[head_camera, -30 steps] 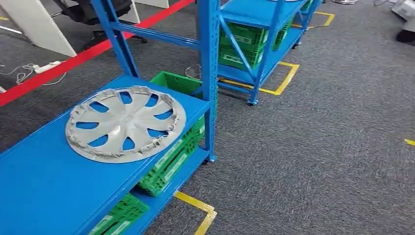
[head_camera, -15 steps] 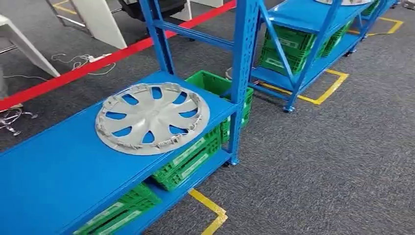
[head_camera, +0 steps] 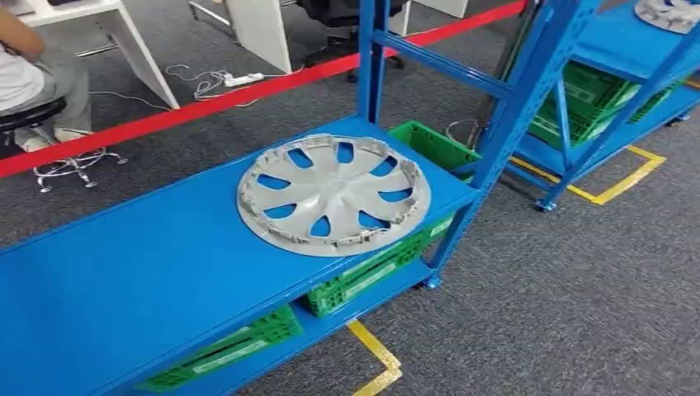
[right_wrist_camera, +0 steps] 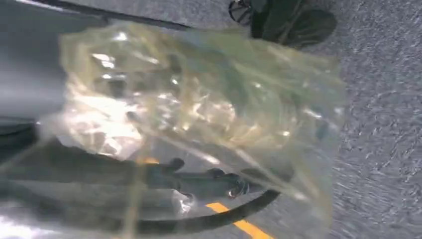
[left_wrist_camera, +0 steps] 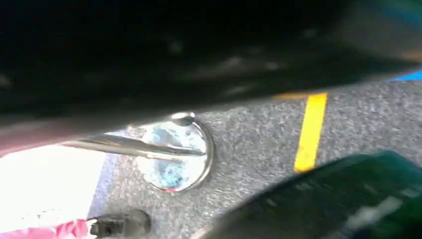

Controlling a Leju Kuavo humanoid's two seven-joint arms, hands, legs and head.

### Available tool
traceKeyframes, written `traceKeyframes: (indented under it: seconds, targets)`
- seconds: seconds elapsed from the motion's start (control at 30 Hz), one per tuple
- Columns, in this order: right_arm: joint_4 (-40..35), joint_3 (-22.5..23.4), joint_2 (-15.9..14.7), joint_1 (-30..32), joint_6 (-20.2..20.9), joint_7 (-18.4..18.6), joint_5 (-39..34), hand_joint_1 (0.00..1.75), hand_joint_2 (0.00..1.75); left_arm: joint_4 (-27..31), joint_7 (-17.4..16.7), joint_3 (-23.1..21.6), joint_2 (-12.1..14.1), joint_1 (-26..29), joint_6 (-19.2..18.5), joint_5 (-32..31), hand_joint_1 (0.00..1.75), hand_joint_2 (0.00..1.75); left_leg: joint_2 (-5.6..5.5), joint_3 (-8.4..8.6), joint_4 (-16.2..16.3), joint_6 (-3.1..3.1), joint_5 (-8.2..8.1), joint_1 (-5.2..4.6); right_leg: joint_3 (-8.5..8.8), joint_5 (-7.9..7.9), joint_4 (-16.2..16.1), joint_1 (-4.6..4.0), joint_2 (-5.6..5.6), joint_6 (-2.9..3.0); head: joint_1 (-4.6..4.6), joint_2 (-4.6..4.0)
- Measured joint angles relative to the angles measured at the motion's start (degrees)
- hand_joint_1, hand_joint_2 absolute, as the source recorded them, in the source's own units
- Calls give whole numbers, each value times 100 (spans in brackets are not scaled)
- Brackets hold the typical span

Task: Take the parts from the cabinet and place them on the table.

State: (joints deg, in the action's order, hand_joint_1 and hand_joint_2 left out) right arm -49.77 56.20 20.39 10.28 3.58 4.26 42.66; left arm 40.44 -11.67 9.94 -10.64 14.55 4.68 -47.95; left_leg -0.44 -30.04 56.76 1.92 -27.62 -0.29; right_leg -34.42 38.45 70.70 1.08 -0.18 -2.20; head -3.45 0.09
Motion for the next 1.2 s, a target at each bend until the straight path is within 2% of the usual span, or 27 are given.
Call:
traceKeyframes:
  seconds: [0.03, 0.07, 0.1, 0.17, 0.2, 0.23, 0.37, 0.4, 0.43, 0.47, 0.53, 0.57, 0.6, 0.67, 0.7, 0.73, 0.83, 0.87, 0.9, 0.93, 0.97, 1.03, 1.07, 1.1, 1.13, 1.17, 1.2]
  targets:
    - [9, 24, -2, 1, 4, -2, 7, 0, 0, 0, 0, -13, 0, 3, 0, 11, 0, 0, -79, 3, 1, 5, -4, 0, -232, 99, 399, 1, 4, -17, 2, 0]
    - [15, 41, -2, 1, 7, -9, 22, 0, 0, 0, 0, -20, 4, 10, 2, 24, 0, 0, -160, 16, 2, 6, -8, 2, -329, 28, 491, 2, 4, -28, 0, 0]
    - [20, 50, -2, 2, 13, -15, 44, 0, 0, 0, 0, -24, 4, 13, 7, 48, 0, 0, -246, 32, 2, -2, -16, 6, -298, -170, 327, 8, 5, -33, -2, 0]
    - [31, 70, -4, -3, 26, -33, 109, 0, 0, -2, -7, -61, 2, 8, 13, 77, 0, 0, -429, 88, 11, -48, -45, 33, 91, -777, -625, 36, 86, -48, -2, 0]
    - [37, 92, -4, -8, 33, -42, 122, 0, 0, -2, -9, -85, 4, 10, 18, 96, 0, 0, -497, 79, 20, -85, -70, 35, 262, -955, -1050, 72, 324, -69, 9, 0]
    - [68, 116, -4, -28, 50, -52, 151, 0, 0, -2, -11, -87, 13, -6, 31, 120, 0, 0, -557, 52, 63, -128, -95, 7, 319, -832, -1164, 106, 727, -69, 35, 0]
    - [90, 192, -4, -38, 66, -98, 298, 0, 0, -13, -15, -120, 33, -7, 61, 207, 0, 0, -880, -35, 63, -265, -52, 68, 401, -834, -1210, 86, 434, 120, 26, 0]
    - [92, 201, 2, -57, 85, -120, 352, 0, 0, -18, -17, -129, 46, -1, 77, 240, 0, 0, -720, -42, 122, -278, -103, 62, 422, -845, -1230, 96, 332, 160, 26, 2]
    - [96, 227, 2, -85, 87, -147, 396, 0, 0, -20, -17, -153, 46, -4, 103, 271, 0, 0, -316, -165, 363, -310, -249, 41, 438, -833, -1238, 83, 262, 186, -59, 0]
    - [116, 249, 2, -95, 107, -157, 426, 0, 0, -22, -17, -177, 59, -31, 109, 295, 0, 0, -154, -377, 769, -332, -452, 51, 446, -811, -1238, 64, 144, 236, -70, 0]
    - [151, 330, 2, -109, 105, -195, 505, 0, 0, -35, -17, -230, 66, -61, 136, 369, 0, 0, -45, -819, 1589, -353, -764, 64, 462, -772, -1238, 32, -80, 263, -63, 0]
    - [171, 369, 2, -125, 105, -210, 533, 0, 0, -52, -17, -253, 66, -56, 138, 404, 0, 0, -16, -936, 1789, -352, -772, 66, 451, -752, -1238, 17, -179, 269, -70, 0]
    - [190, 393, 2, -138, 105, -234, 570, 0, 0, -63, -17, -264, 70, -46, 138, 432, 0, 0, -2, -905, 1711, -341, -633, 65, 452, -728, -1238, 5, -265, 271, -63, 0]
    - [214, 433, 0, -199, 105, -267, 638, 0, 0, -81, -17, -278, 87, -30, 142, 501, 0, 0, 66, -538, 968, -272, -157, 45, 518, -676, -1240, -19, -408, 267, -68, 0]
    - [227, 461, 0, -220, 105, -280, 660, 0, 0, -85, -17, -282, 98, -32, 146, 533, 0, 0, 227, -277, 478, -205, 46, 10, 560, -651, -1244, -28, -471, 255, -68, 0]
    - [245, 481, 2, -227, 105, -297, 677, 0, 0, -87, -17, -293, 112, -45, 153, 542, 0, 0, 525, -146, 226, -144, -19, -58, 597, -617, -1241, -52, -537, 223, -57, 0]
    - [291, 531, -9, -276, 109, -337, 745, 0, 0, -98, -17, -350, 116, -58, 166, 629, 0, 0, 351, -181, 202, -80, -30, -90, 643, -579, -1263, -55, -733, 154, -63, 0]
    - [297, 555, -9, -320, 111, -354, 780, 0, 0, -107, -17, -361, 125, -33, 168, 693, 0, 0, 281, -173, 155, -51, -15, -88, 774, -578, -1293, -63, -790, 127, -66, 0]
    - [297, 573, -18, -330, 114, -367, 822, 0, 0, -109, -20, -369, 122, -17, 166, 750, 0, 0, 215, -88, 57, -15, 49, -2, 722, -523, -1289, -47, -731, 90, -72, 2]
    - [317, 596, -26, -350, 127, -397, 848, 0, 0, -109, -20, -374, 129, -5, 155, 841, 0, 0, 173, -66, 28, 10, 54, 0, 682, -405, -1117, -53, -369, 65, -9, -2]
    - [332, 642, -30, -363, 129, -413, 885, 0, 0, -109, -20, -374, 129, -21, 142, 917, 0, 0, 108, -81, 29, 34, 64, 4, 507, -218, -758, -40, -159, 55, 7, 0]
    - [361, 734, -33, -370, 138, -437, 944, 0, 0, -109, -20, -376, 129, -37, 111, 1043, 0, 0, -43, -85, 30, 53, 50, 6, -1, 135, 162, -25, -2, 29, 18, 0]
    - [383, 776, -33, -367, 142, -439, 968, 0, 0, -109, -20, -374, 129, -27, 109, 1108, 0, 0, -130, -76, 33, 52, 45, 6, -196, 156, 438, -21, 5, 15, 18, 0]
    - [389, 809, -35, -372, 142, -450, 997, 0, 0, -109, -20, -374, 129, -12, 103, 1176, 0, 0, -208, -60, 33, 49, 36, 7, -250, 20, 413, -16, 6, 5, 15, 0]
    - [398, 844, -35, -378, 142, -461, 1029, 0, 0, -109, -20, -372, 129, 0, 101, 1250, 0, 0, -305, -35, 38, 25, 19, 15, -169, -275, 103, -3, 12, -4, 13, 0]
    - [402, 872, -35, -393, 142, -466, 1034, 0, 0, -109, -20, -372, 129, 4, 101, 1283, 0, 0, -393, -2, 43, -5, -1, 28, 29, -614, -405, 16, 39, -19, 15, 0]
    - [411, 903, -35, -403, 142, -468, 1036, 0, 0, -109, -20, -372, 129, 4, 101, 1311, 0, 0, -469, 25, 62, -42, -26, 45, 247, -905, -928, 48, 154, -39, 15, 0]
